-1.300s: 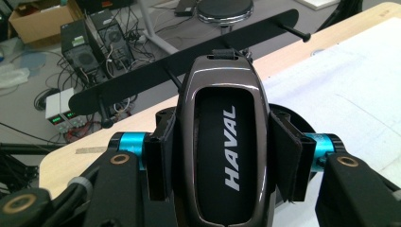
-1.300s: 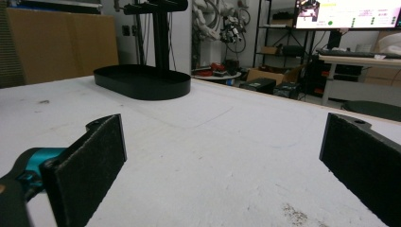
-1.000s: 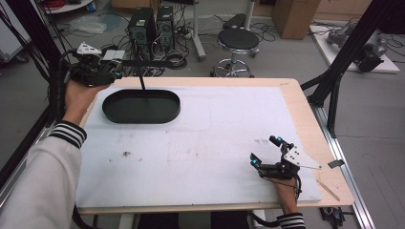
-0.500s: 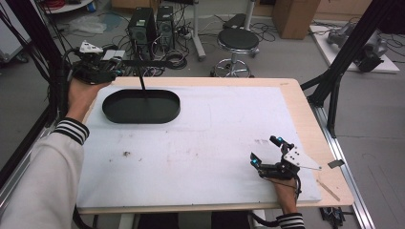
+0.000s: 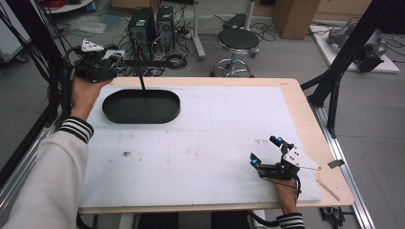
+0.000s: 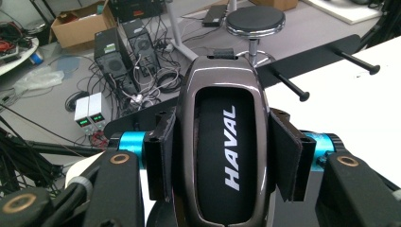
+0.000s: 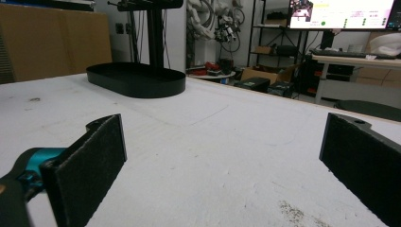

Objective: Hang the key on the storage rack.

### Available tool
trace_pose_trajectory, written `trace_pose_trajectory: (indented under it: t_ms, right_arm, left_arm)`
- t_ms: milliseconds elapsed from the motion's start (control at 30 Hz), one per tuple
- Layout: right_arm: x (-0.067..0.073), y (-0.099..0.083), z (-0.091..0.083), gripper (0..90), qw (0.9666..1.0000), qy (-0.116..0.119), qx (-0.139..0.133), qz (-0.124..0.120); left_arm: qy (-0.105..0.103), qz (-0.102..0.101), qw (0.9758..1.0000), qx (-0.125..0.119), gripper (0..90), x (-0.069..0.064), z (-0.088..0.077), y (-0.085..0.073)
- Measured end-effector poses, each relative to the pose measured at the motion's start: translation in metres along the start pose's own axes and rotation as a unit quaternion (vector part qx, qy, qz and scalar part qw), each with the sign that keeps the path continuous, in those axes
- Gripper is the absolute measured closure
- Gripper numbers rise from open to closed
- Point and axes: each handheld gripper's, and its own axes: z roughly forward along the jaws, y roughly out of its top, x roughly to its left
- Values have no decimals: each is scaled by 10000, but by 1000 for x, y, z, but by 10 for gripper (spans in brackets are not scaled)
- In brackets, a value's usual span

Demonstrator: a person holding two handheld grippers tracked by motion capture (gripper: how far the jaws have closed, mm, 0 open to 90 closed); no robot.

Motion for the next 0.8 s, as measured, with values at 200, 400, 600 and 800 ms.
trace_pose_trajectory:
  t_ms: [200, 400, 600, 800]
  right_arm:
    - [0, 0, 0, 3, 10000, 4, -10, -68]
    - [1, 0, 0, 3, 10000, 16, 0, -54]
    - [1, 0, 0, 3, 10000, 21, 5, -52]
    - [1, 0, 1, 3, 10000, 20, 6, -56]
  left_arm:
    - [156, 30, 9999, -10, 487, -1, 2, -2]
    - [233, -55, 9997, -54, 487, -1, 7, -10]
    - [319, -71, 9994, 128, 487, 1, 8, -18]
    - [281, -15, 9993, 234, 487, -3, 5, -27]
